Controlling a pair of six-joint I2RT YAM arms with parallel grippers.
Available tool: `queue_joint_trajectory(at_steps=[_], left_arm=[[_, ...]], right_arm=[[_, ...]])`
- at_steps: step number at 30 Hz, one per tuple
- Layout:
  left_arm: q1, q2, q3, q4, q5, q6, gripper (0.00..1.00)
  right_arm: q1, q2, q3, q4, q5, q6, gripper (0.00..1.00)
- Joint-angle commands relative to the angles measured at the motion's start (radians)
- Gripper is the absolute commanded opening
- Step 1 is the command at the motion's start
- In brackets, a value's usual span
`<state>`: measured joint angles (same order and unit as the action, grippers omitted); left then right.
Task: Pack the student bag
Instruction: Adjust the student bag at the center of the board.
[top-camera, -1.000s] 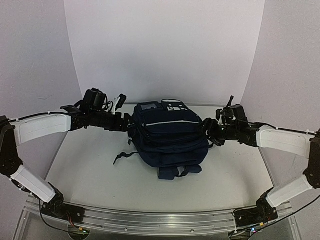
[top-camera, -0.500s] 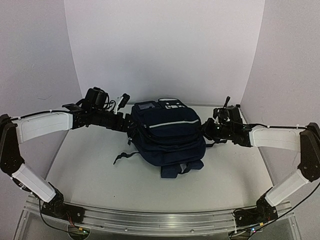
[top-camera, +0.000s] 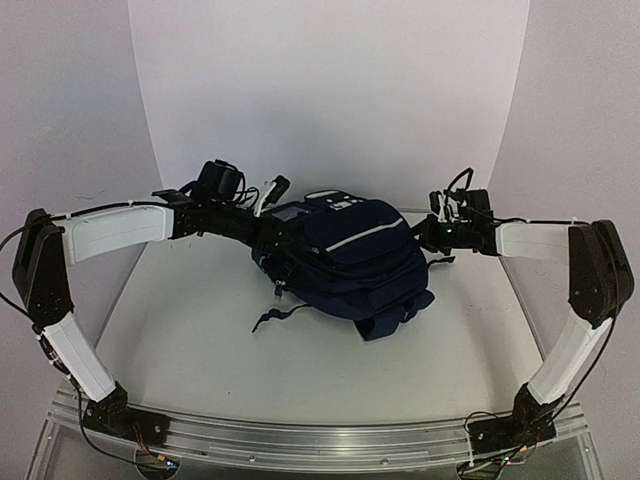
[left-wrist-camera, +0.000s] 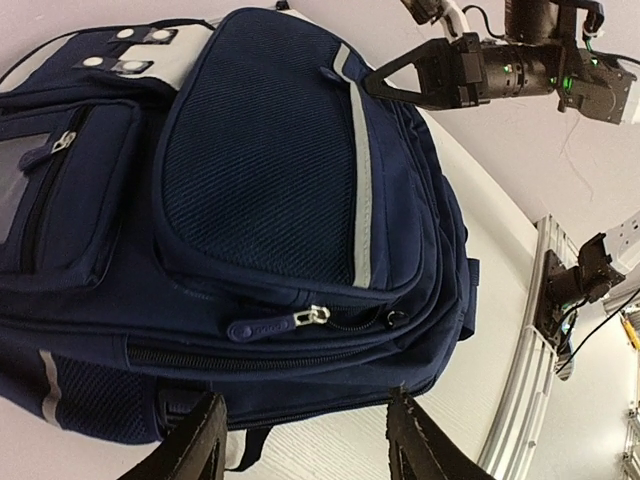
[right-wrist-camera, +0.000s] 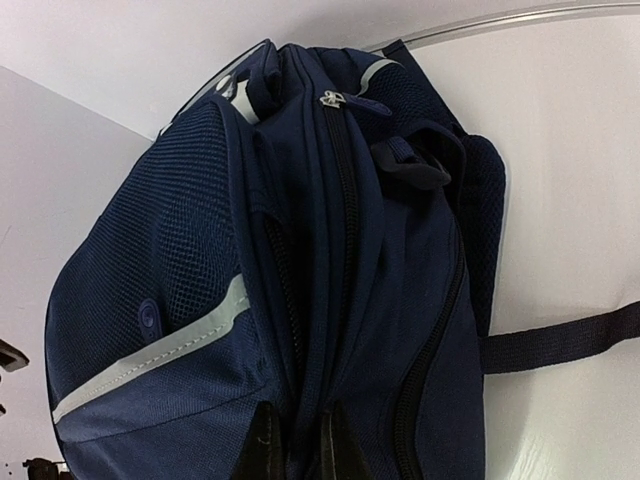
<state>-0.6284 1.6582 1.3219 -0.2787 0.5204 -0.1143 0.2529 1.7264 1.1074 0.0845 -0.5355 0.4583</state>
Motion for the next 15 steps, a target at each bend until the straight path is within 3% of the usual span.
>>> queue_joint_trajectory(at_steps=[1, 15], left_arm=[[-0.011, 0.082, 0.127, -0.042, 0.009, 0.11, 0.53], [-0.011, 0.258, 0.272, -0.097, 0.108, 0.132, 0.52]], right_arm=[[-0.018, 0.051, 0.032, -0.049, -0.062, -0.089, 0.0], [-0.019, 0.034, 0.039, -0.072, -0.095, -0.099, 0.0]])
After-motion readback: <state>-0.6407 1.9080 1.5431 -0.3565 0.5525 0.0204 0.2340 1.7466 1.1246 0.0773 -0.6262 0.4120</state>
